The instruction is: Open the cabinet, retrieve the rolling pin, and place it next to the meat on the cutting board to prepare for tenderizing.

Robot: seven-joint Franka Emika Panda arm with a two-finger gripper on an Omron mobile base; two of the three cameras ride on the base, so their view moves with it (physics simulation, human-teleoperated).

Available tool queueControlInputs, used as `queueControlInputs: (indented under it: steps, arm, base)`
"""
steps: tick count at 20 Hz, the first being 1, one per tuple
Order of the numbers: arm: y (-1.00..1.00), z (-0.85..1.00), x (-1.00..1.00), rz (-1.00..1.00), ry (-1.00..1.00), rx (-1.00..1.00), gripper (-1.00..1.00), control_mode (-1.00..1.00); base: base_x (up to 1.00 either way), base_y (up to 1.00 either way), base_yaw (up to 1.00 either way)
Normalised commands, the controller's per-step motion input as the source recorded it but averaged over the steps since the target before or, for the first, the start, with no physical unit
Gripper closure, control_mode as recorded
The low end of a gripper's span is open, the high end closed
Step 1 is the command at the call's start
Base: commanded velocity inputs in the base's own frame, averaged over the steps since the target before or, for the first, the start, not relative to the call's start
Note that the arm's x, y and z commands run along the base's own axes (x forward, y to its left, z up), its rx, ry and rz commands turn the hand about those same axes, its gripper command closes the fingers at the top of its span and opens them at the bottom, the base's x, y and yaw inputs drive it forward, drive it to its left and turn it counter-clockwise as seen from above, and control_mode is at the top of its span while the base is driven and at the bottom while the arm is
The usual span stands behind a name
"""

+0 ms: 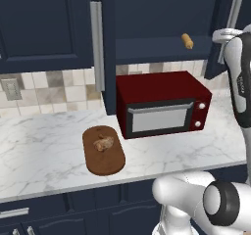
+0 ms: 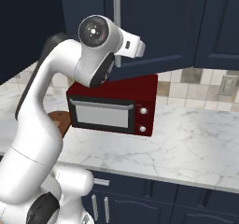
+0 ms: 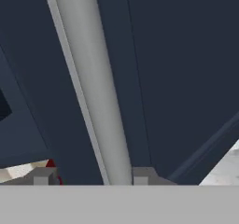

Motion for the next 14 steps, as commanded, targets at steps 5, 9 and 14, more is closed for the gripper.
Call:
queueControlInputs:
  steps: [5, 9, 14]
  arm:
    - [-0.47, -0.01, -0.36, 0.01, 0.04, 0.04, -1.0, -1.0]
    - [0.0, -0.04, -0.02, -0.01, 0.08, 0.0, -1.0, -1.0]
    - [0.07, 0.0, -0.74, -0.05, -0.09, -0.06, -1.0, -1.0]
  base:
    - [0.0, 0.0, 0.0]
    - [0.0, 0.0, 0.0]
    - [0.0, 0.0, 0.0]
